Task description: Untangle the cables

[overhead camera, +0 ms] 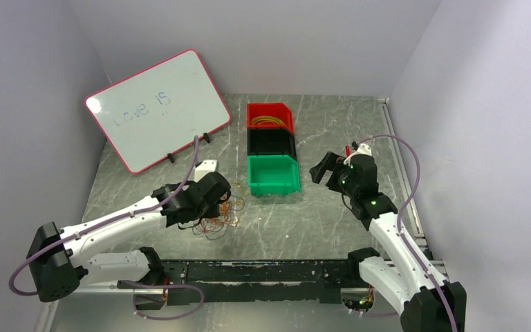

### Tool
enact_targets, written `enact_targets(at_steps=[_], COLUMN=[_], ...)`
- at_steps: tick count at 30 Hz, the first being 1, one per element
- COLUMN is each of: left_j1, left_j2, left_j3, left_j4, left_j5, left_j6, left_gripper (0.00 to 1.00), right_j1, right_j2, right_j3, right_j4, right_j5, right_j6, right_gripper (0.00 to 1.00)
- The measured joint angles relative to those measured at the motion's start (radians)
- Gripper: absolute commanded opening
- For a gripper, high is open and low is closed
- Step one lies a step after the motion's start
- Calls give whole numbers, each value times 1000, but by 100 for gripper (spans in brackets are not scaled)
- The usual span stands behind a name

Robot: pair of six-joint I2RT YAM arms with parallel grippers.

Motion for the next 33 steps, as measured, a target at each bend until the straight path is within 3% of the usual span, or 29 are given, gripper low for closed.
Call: enact_targets(at_steps=[9, 16, 20, 25, 33], left_j1=[256, 346, 433, 488, 507], left_j2=[-13, -88, -148, -205, -305], left_j3=[-29, -38, -51, -58, -103], left_j4=[164, 222, 248, 275, 310], left_j5=[60, 132, 197, 252, 303], left_j6=[148, 247, 286, 316, 326], left_gripper=[51, 56, 58, 66, 63], right_j1=[0, 0, 24, 270, 714], right_j2=[-43, -121, -89, -26, 30], right_j3=[0, 1, 27, 89, 58], right_j4=[-14, -14, -15, -19, 82], right_j5=[-24, -109, -146, -72, 212], right_j6=[-27, -84, -109, -100, 124], right_gripper=[98, 98, 97, 94, 88])
